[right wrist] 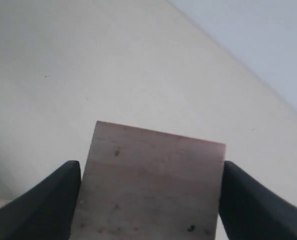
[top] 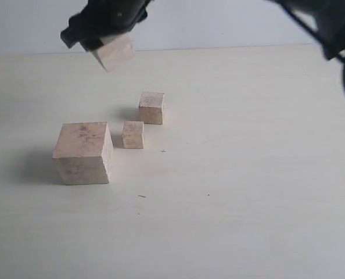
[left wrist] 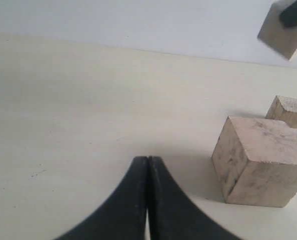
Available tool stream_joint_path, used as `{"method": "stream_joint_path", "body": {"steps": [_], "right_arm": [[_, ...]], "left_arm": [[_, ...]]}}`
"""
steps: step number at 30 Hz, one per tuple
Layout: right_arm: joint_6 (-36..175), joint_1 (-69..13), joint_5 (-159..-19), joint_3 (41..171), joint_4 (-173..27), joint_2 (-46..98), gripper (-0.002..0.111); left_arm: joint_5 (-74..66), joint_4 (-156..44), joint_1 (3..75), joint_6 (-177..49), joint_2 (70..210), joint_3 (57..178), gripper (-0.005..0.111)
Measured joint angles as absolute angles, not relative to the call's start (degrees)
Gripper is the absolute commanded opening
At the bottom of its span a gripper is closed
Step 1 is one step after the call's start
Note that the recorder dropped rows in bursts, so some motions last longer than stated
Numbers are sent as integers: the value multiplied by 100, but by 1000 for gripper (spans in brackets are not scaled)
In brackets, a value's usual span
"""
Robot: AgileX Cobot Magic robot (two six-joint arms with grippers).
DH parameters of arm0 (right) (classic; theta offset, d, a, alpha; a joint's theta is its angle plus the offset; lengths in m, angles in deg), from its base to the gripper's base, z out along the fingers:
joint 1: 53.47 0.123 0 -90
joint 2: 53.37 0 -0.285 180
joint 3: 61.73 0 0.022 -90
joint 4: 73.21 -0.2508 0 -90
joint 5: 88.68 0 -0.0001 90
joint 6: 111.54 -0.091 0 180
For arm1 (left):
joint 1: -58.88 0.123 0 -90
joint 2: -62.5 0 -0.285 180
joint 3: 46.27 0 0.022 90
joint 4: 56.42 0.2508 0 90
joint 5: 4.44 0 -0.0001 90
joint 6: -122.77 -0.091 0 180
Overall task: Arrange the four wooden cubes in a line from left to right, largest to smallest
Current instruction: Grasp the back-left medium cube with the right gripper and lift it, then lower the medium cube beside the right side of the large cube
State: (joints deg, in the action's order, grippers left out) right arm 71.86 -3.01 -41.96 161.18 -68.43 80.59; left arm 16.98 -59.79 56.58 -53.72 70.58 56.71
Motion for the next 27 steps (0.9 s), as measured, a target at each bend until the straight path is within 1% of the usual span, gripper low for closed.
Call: {"method": "stream_joint_path", "body": {"steps": [2, 5, 7, 10, 15, 19, 21, 24, 27], "right_arm": [[7930, -341, -3917, 16123, -7024, 7760, 0], [9117, -553, -3055, 16123, -7900, 7482, 0], [9819, -839, -2464, 16123, -8789, 7433, 0], [10573, -1275, -1959, 16111, -9741, 7433, 0], [11600, -1608, -1933, 15507, -10153, 7366, 0], [12634, -1611, -1895, 14567, -10460, 7366, 0], [13519, -1611, -1859, 14083, -10792, 7402, 0], [14733, -1611, -1849, 13590, -10976, 7486, 0], [15156, -1611, -2081, 13389, -11130, 7571, 0]], "left_arm": [[1698, -5979, 5658, -5372, 7058, 5671, 0], [1698, -5979, 5658, -5372, 7058, 5671, 0], [1698, -5979, 5658, -5372, 7058, 5671, 0], [1698, -5979, 5658, -5372, 7058, 5671, 0], [1698, -5979, 5658, -5372, 7058, 5671, 0], [1698, -5979, 5658, -5372, 7058, 5671, 0], [1698, -5979, 5658, -5372, 7058, 5671, 0], [1698, -5979, 5658, -5372, 7058, 5671, 0], [1698, -5979, 5658, -5372, 7058, 5671, 0]]}}
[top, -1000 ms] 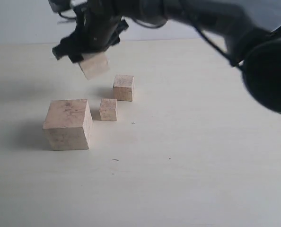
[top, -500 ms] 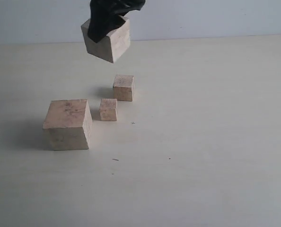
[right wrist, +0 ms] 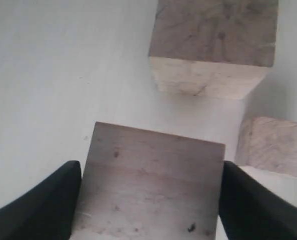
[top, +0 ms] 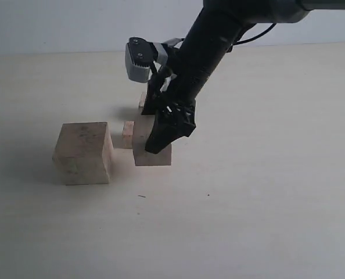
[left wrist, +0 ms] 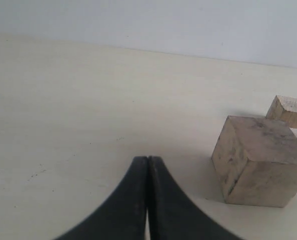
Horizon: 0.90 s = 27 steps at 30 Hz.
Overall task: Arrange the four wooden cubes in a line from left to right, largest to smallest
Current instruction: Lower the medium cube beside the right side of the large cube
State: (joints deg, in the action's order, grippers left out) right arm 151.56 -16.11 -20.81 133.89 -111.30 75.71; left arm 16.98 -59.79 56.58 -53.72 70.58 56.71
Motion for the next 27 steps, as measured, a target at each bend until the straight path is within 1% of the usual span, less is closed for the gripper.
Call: {"method": "stream_joint_path", "body": {"steps": [6, 19, 24, 25, 26, 27], "right_arm": [[15467, -1611, -2535, 13365, -11768, 7806, 0], [16297, -1597, -2656, 13365, -12097, 8426, 0], [16538, -1274, -3056, 13365, -12128, 8449, 0], [16549, -1249, -3098, 13365, -12114, 8449, 1], [16549, -1224, -3133, 13365, -12091, 8449, 3], [16549, -1224, -3143, 13365, -12067, 8449, 10]], "left_arm": [[1698, -5979, 5658, -5372, 7058, 5671, 0], [1698, -5979, 5658, -5372, 7058, 5671, 0], [1698, -5979, 5658, -5372, 7058, 5671, 0], [1698, -5979, 5658, -5372, 7058, 5671, 0], [1698, -5979, 5658, -5372, 7058, 5671, 0], [1698, -5979, 5658, -5372, 7058, 5671, 0]]}}
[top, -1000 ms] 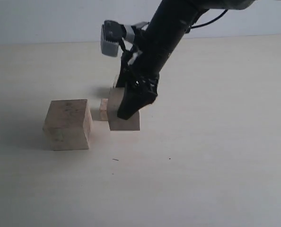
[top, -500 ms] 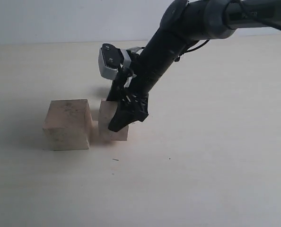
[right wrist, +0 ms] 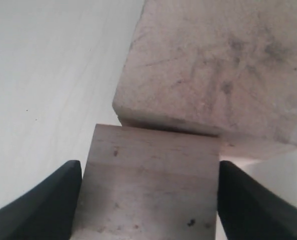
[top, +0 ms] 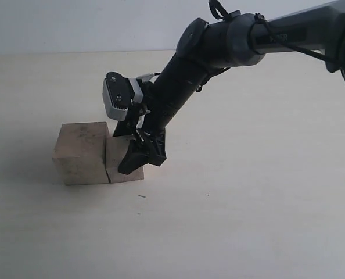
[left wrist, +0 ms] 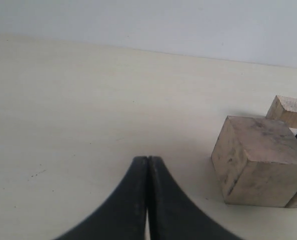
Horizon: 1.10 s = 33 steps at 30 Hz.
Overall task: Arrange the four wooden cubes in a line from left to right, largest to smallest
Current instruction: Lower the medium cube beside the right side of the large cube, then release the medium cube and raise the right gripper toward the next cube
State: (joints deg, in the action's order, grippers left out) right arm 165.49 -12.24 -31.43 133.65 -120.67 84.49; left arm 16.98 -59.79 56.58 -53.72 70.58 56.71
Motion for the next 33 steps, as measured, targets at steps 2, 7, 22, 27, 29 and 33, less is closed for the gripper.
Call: {"method": "stream_joint_path", "body": {"steps": [2, 7, 22, 27, 29, 33], "right_arm": [[16535, -1224, -3157, 13365, -12015, 8449, 19], [16289, -1224, -3217, 13365, -11981, 8438, 50], [15155, -1224, -3411, 13359, -11564, 7864, 81], [12486, -1224, -3238, 13359, -9393, 7286, 74], [11910, -1224, -3211, 13359, -8775, 7284, 73], [11456, -1224, -3291, 13359, -8501, 7502, 72]], "left_arm": [[1698, -5979, 5658, -5372, 7058, 5671, 0], [1698, -5979, 5658, -5372, 7058, 5671, 0], [1698, -5979, 5658, -5372, 7058, 5671, 0], [1698, -5979, 5658, -5372, 7058, 5671, 0], [1698, -5979, 5658, -5372, 7058, 5671, 0], [1698, -5979, 5658, -5372, 7058, 5671, 0]]}}
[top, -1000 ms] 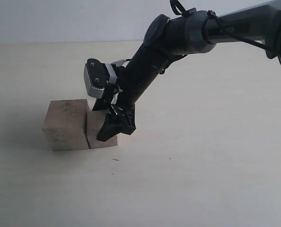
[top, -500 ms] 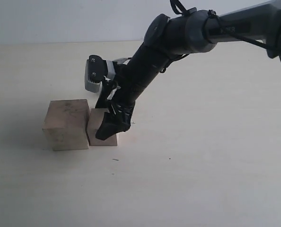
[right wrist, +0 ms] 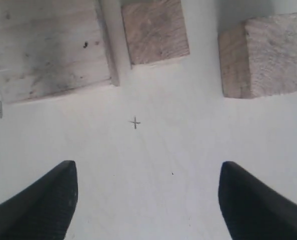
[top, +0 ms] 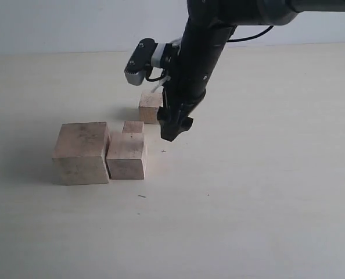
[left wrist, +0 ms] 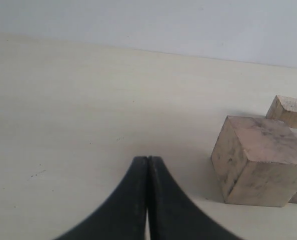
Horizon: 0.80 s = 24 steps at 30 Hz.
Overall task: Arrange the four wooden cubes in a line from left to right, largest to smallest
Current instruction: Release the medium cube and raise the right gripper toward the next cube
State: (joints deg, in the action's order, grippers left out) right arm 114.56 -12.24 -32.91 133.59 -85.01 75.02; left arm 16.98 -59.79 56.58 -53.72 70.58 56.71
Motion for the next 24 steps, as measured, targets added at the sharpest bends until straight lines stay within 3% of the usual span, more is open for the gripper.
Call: {"method": "stream_joint_path", "body": {"steps": [24], "right_arm": [[11365, -1224, -4102, 13351, -9474, 8159, 72]], "left_arm": [[1698, -5979, 5658, -5372, 7058, 5671, 0]]}}
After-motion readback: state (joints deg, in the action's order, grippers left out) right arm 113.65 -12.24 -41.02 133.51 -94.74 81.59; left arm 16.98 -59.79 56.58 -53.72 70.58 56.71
